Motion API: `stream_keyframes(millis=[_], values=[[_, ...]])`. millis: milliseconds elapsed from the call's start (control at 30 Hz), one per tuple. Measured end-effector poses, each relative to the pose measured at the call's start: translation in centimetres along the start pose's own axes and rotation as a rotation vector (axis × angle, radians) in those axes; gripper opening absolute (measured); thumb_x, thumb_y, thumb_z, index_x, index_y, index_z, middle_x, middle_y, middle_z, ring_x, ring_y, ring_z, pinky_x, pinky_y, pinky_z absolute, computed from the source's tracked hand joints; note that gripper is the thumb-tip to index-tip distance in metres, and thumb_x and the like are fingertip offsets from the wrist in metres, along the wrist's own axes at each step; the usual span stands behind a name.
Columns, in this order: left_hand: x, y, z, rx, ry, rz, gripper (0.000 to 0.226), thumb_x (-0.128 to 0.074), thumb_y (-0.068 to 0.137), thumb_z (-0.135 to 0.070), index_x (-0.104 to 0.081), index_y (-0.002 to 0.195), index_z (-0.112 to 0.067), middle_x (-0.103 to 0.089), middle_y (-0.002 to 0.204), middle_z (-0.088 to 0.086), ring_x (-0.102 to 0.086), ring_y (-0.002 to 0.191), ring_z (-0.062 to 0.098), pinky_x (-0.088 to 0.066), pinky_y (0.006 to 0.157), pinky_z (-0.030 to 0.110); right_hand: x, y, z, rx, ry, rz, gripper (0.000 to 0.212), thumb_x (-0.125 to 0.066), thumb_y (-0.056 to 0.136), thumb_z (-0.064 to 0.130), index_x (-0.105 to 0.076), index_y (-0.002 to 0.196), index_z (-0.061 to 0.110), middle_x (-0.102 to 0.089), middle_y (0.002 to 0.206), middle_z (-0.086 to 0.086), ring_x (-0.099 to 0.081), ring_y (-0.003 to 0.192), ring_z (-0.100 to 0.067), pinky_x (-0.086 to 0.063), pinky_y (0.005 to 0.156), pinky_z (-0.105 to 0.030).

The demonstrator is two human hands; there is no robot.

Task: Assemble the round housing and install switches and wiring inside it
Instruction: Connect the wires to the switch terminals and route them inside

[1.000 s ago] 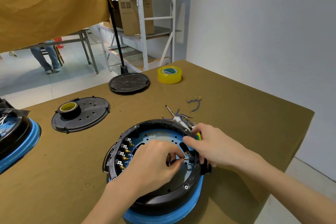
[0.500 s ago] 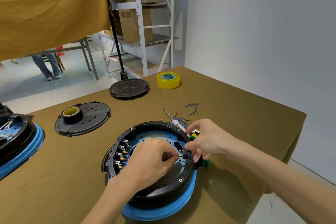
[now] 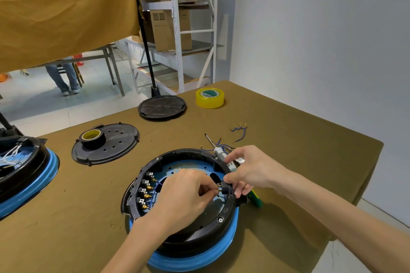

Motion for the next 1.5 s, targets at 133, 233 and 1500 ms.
stream_keyframes(millis=[133, 233, 1500], values=[[-0.1, 0.1, 0.2, 0.025, -0.027, 0.018, 0.009, -0.069, 0.093, -0.041, -0.078, 0.093, -0.039, -0.068, 0.079, -0.023, -0.061, 0.082, -0.002, -0.045, 0.066, 0.013, 0.0, 0.2, 0.1, 0.015, -0.005, 0.006, 0.048, -0.072, 0.093, 0.005, -0.047, 0.134, 0.011, -0.072, 0.065, -0.013, -0.07, 0.056, -0.02, -0.057, 0.057, -0.026], [-0.3, 0.1, 0.3, 0.029, -0.051, 0.028, 0.01, -0.069, 0.094, -0.037, -0.079, 0.092, -0.037, -0.067, 0.076, -0.022, -0.061, 0.079, 0.0, -0.047, 0.066, 0.017, -0.1, 0.6, 0.0, 0.037, -0.006, 0.021, 0.048, -0.072, 0.093, 0.005, -0.046, 0.134, 0.011, -0.073, 0.066, -0.014, -0.071, 0.057, -0.022, -0.057, 0.058, -0.027], [3.3, 0.6, 8.6, 0.134, 0.054, -0.124, 0.049, -0.056, 0.101, -0.046, -0.046, 0.148, -0.039, -0.042, 0.138, -0.028, -0.04, 0.121, 0.0, -0.041, 0.101, 0.025, 5.4, 13.8, -1.3, 0.272, -0.372, -0.329, 0.02, -0.061, 0.099, 0.027, -0.077, 0.097, 0.017, -0.073, 0.091, 0.0, -0.064, 0.078, -0.009, -0.053, 0.076, -0.032]])
Point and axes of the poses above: each hand's wrist, its own y-axis towards the middle knuckle, its own x-axis out of the back of the hand, z = x × y, the point moved 9 cm from there along y, towards the middle knuckle
